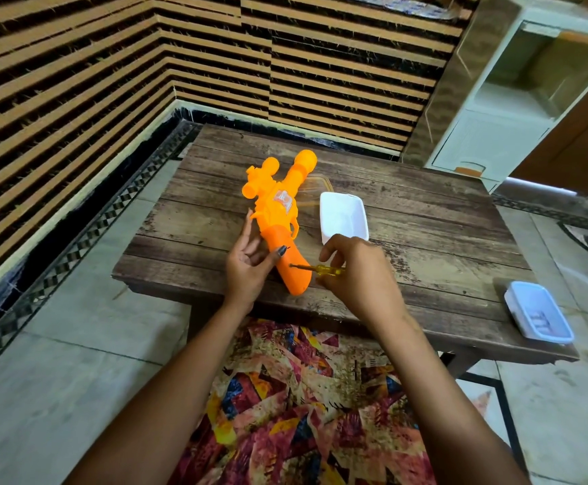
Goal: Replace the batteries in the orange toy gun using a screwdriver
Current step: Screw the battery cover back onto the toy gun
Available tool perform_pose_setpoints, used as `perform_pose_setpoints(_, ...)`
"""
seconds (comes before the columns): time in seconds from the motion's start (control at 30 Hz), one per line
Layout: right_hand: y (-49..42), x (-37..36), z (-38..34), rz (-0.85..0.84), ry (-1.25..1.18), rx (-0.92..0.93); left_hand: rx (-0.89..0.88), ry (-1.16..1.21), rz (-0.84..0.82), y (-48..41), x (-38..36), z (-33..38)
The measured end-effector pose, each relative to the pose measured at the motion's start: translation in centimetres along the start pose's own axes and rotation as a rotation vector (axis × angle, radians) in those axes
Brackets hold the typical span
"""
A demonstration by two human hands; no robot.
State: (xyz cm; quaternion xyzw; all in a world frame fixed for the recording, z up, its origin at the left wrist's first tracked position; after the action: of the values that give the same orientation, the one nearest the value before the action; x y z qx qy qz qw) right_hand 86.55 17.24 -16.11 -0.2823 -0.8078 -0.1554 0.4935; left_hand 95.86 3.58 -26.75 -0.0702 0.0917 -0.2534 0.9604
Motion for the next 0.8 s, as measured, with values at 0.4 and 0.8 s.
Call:
perform_pose_setpoints(0.4, 0.0, 0.1, 0.6, 0.057, 0.024, -0.044, 0.005, -0.028, 0.008, 0.0, 0.0, -0.1)
perform_pose_setpoints(0.8, 0.2, 0.0, 0.4, 0.119, 0.05, -0.053, 0.001, -0.008, 0.008, 0.1, -0.1, 0.2)
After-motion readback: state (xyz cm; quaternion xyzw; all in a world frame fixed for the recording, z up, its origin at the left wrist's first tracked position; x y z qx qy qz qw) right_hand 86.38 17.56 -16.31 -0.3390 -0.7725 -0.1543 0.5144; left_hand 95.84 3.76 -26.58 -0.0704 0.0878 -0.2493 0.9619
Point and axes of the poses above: each hand's wrist, its own y-axis away from the middle knuckle, its own x-axis out of the back of the hand, z = x × y, the point moved 4 cm from there along -y, towards the middle knuckle, and after that the axes turned 4 degrees about -x, right-handed, at the moved point
